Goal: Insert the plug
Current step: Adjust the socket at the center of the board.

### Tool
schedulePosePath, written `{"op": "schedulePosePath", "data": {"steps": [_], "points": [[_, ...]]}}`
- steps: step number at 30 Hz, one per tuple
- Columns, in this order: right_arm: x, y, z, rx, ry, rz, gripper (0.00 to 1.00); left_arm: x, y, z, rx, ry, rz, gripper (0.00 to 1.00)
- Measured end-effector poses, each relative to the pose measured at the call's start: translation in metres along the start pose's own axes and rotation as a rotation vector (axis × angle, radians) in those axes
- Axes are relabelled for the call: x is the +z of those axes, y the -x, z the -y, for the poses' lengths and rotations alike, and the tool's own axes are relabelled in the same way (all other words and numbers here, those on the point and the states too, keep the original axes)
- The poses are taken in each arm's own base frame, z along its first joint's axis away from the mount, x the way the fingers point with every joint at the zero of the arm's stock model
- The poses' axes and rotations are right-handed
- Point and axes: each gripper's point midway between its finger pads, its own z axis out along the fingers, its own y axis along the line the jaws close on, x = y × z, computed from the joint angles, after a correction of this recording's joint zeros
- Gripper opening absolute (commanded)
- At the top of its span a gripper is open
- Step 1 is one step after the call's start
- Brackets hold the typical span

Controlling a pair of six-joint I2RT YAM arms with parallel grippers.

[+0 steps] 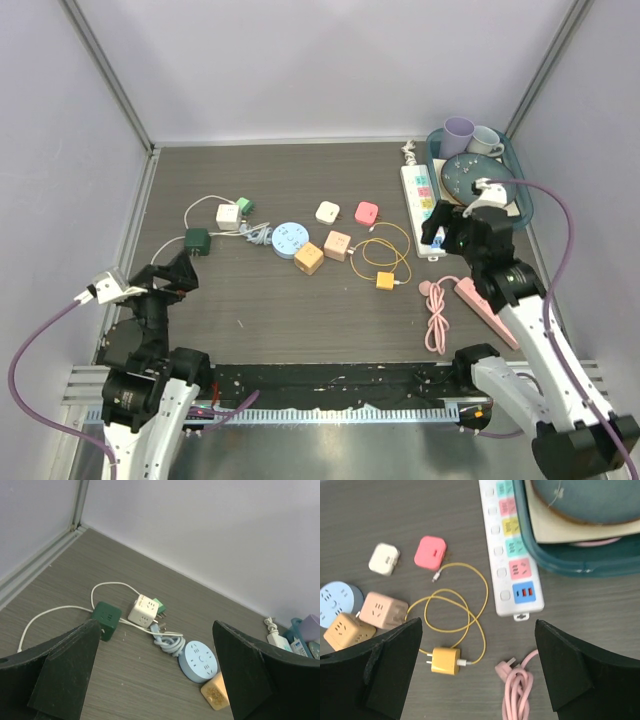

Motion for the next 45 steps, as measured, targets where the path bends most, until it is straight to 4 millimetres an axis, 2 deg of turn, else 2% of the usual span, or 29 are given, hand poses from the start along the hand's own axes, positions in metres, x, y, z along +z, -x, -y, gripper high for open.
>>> {"op": "schedulePosePath", "data": {"steps": [8, 14, 17, 24, 28, 39, 41, 45], "points": [[0.026, -0.088, 0.002, 0.075, -0.102, -0.466, 0.98, -0.004, -0.018, -0.002, -0.037, 0.01, -0.076, 1.0], [0.024, -0.149, 0.008, 0.167, -0.183, -0.699, 0.95, -0.006, -0.023, -0.002, -0.042, 0.007, -0.096, 1.0], [0.016, -0.166, 0.015, 0.194, -0.235, -0.744, 0.94, -0.006, -0.023, -0.001, -0.049, 0.006, -0.1, 1.0], [0.015, -0.172, 0.038, 0.204, -0.36, -0.702, 0.93, -0.006, -0.024, -0.001, -0.053, 0.005, -0.101, 1.0], [0.023, -0.17, 0.05, 0.213, -0.395, -0.649, 0.92, -0.006, -0.024, -0.001, -0.053, 0.005, -0.101, 1.0], [0.079, -0.118, 0.048, 0.175, -0.32, -0.361, 0.93, -0.006, -0.024, -0.001, -0.053, 0.005, -0.101, 1.0], [0.091, -0.116, 0.051, 0.162, -0.323, -0.326, 0.93, -0.006, -0.024, -0.001, -0.053, 0.005, -0.101, 1.0], [0.109, -0.127, 0.057, 0.138, -0.336, -0.319, 0.94, -0.006, -0.024, -0.001, -0.053, 0.005, -0.101, 1.0]]}}
